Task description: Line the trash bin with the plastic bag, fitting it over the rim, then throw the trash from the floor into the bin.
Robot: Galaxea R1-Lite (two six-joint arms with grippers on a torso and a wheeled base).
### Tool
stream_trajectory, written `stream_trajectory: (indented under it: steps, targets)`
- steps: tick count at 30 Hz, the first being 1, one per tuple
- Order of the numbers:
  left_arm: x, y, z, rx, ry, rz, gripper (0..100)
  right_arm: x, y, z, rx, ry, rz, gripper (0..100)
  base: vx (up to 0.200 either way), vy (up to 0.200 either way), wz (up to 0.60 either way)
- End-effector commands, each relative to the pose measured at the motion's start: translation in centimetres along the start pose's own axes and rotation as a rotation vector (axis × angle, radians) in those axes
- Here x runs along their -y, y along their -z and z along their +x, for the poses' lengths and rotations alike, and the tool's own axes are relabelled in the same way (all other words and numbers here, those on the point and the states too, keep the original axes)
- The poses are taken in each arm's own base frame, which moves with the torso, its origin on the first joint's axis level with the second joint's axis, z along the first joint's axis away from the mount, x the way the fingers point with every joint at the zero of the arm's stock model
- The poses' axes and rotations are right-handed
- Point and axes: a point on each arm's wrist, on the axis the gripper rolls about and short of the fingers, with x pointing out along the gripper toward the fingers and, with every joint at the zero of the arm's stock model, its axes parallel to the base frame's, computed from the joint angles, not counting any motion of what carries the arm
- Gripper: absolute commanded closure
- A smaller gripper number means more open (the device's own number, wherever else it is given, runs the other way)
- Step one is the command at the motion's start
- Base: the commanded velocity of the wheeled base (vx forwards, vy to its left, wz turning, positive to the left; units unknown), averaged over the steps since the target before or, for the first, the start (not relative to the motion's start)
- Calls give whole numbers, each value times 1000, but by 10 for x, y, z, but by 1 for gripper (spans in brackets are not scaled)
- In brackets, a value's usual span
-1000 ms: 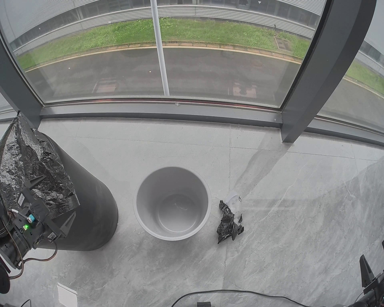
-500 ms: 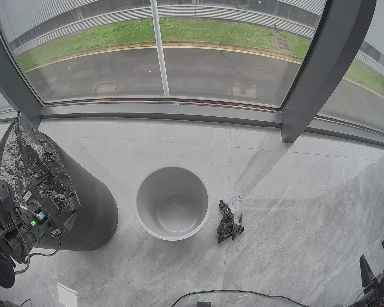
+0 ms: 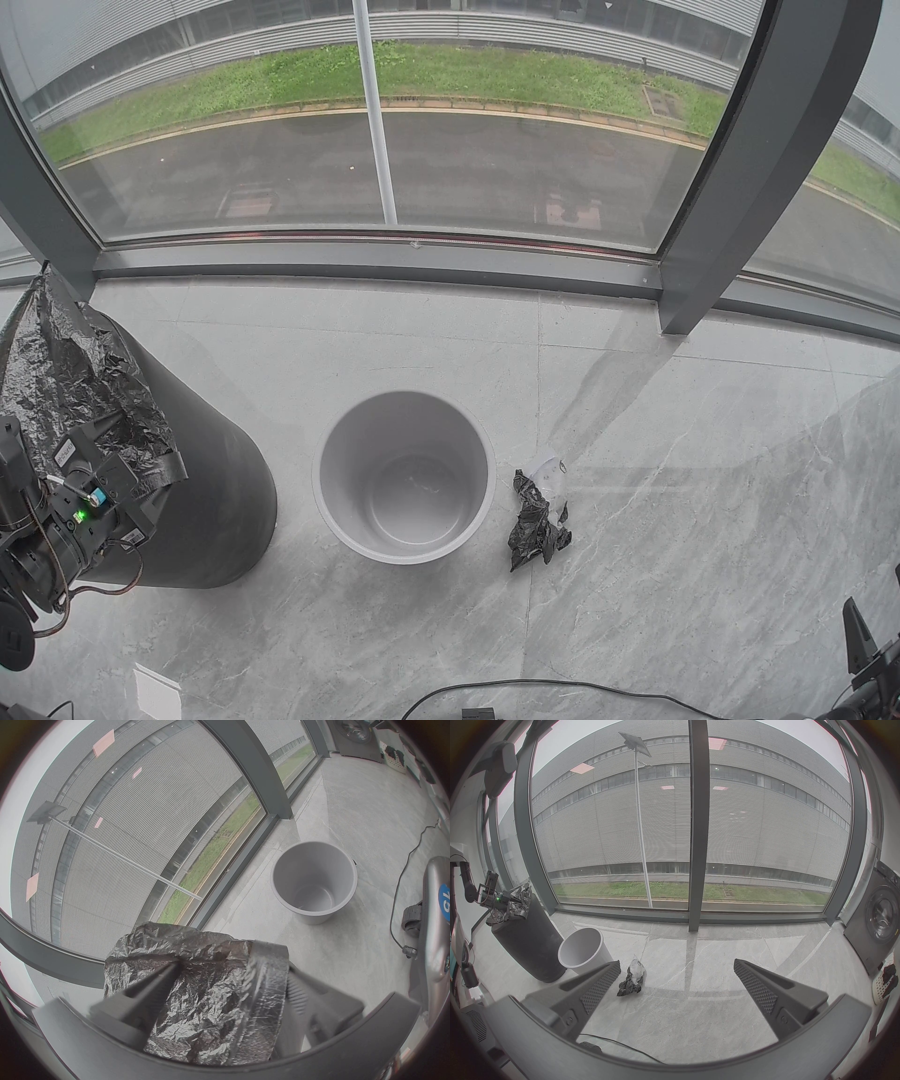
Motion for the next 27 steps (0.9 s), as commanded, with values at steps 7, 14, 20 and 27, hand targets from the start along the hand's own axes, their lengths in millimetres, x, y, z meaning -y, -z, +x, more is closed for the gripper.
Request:
stream_trajectory:
  steps: [7,14,20,27]
  targets:
    - [-1,-1,-2,8,-4,-4,100,0,5,0,0,0,0,0,0,0,0]
    - [-1,-6,-4,44,-2,-36,100,0,5,0,-1,-2,0,0,0,0,0]
    - [-32,-43,-16,242,-78,-383,100,0,5,0,-1,0,0,0,0,0,0]
    - [-74,-66,-28,409,-140,-851,100,0,5,0,-1,0,-1,0,0,0,0]
